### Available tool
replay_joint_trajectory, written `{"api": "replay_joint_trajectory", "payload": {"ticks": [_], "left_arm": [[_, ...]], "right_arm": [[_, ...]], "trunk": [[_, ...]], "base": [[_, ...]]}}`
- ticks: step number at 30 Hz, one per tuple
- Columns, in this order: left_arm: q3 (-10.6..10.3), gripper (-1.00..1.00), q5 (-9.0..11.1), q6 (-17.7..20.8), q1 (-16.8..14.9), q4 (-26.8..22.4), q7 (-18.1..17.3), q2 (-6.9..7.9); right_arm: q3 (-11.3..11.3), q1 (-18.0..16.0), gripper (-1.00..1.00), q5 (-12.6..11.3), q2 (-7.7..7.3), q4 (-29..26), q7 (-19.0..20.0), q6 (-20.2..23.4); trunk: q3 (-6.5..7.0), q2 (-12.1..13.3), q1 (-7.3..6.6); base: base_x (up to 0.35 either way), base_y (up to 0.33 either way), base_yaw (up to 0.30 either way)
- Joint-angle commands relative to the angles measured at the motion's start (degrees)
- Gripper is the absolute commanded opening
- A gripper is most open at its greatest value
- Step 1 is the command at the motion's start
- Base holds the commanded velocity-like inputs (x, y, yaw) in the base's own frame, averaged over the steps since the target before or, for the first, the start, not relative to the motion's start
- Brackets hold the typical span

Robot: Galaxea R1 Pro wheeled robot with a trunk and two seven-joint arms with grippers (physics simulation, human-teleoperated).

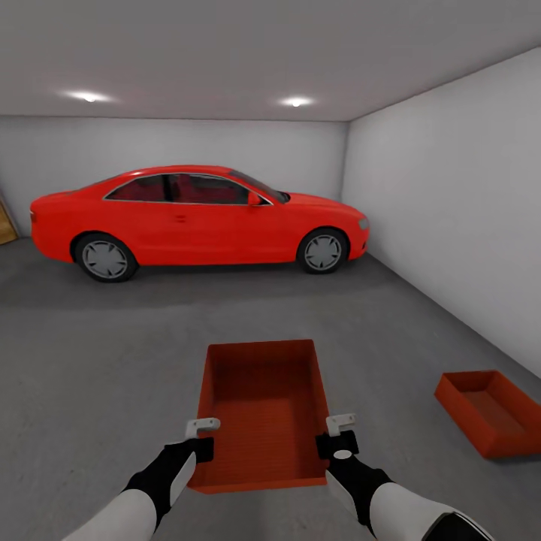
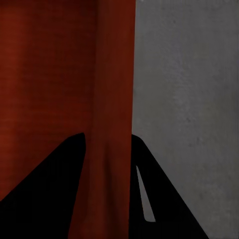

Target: Move the two storage containers from the living room to the garage. In the garage, place one container on the floor and stack the other container on top of it (either order is fine).

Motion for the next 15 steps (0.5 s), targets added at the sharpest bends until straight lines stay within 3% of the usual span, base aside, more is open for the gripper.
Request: {"api": "replay_joint_trajectory", "payload": {"ticks": [1,15], "left_arm": [[-0.1,-1.0,-0.8,0.4,0.0,-0.3,0.3,2.61],[-0.1,-1.0,-0.8,0.3,0.0,-0.3,0.3,2.61]], "right_arm": [[-0.9,-0.1,-1.0,-1.5,-0.42,0.2,-0.1,-0.3],[-0.9,-0.1,-1.0,-1.5,-0.42,0.2,-0.1,-0.3]], "trunk": [[-0.09,-0.1,0.05],[-0.09,-0.1,0.05]], "base": [[0.319,0.0,0.0],[0.319,0.0,0.0]]}}
